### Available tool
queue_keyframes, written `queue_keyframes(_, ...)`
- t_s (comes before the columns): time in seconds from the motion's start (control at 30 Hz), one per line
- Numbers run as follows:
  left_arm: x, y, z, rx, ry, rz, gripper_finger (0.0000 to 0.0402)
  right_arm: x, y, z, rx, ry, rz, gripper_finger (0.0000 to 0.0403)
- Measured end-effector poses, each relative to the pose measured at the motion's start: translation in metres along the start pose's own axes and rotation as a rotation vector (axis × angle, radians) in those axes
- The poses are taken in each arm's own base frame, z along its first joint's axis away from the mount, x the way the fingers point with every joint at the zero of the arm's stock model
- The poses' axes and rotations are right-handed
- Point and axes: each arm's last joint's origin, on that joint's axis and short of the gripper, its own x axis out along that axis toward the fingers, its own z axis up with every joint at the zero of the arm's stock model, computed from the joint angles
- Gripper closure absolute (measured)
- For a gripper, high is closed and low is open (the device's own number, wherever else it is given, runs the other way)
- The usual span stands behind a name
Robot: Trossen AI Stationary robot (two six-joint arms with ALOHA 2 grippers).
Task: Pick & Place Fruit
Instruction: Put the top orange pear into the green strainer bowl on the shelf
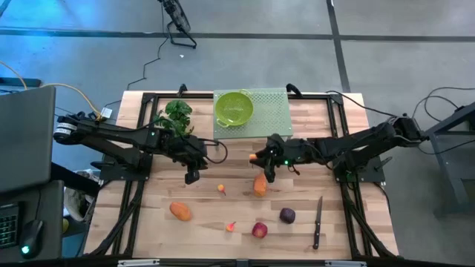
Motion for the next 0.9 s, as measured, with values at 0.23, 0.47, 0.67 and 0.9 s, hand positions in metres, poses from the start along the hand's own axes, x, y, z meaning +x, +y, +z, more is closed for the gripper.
queue_keyframes(0.23,0.000,0.000,0.000,0.000,0.000,0.000,0.0327,0.002,-0.011,0.026,-0.067,-0.190,0.013,0.0301)
queue_keyframes(0.47,0.000,0.000,0.000,0.000,0.000,0.000,0.0327,-0.001,-0.023,0.049,-0.170,-0.375,-0.029,0.0300)
queue_keyframes(0.67,0.000,0.000,0.000,0.000,0.000,0.000,0.0327,-0.005,-0.036,0.065,-0.247,-0.484,-0.078,0.0300)
queue_keyframes(0.9,0.000,0.000,0.000,0.000,-0.001,0.000,0.0327,-0.009,-0.049,0.078,-0.325,-0.575,-0.138,0.0300)
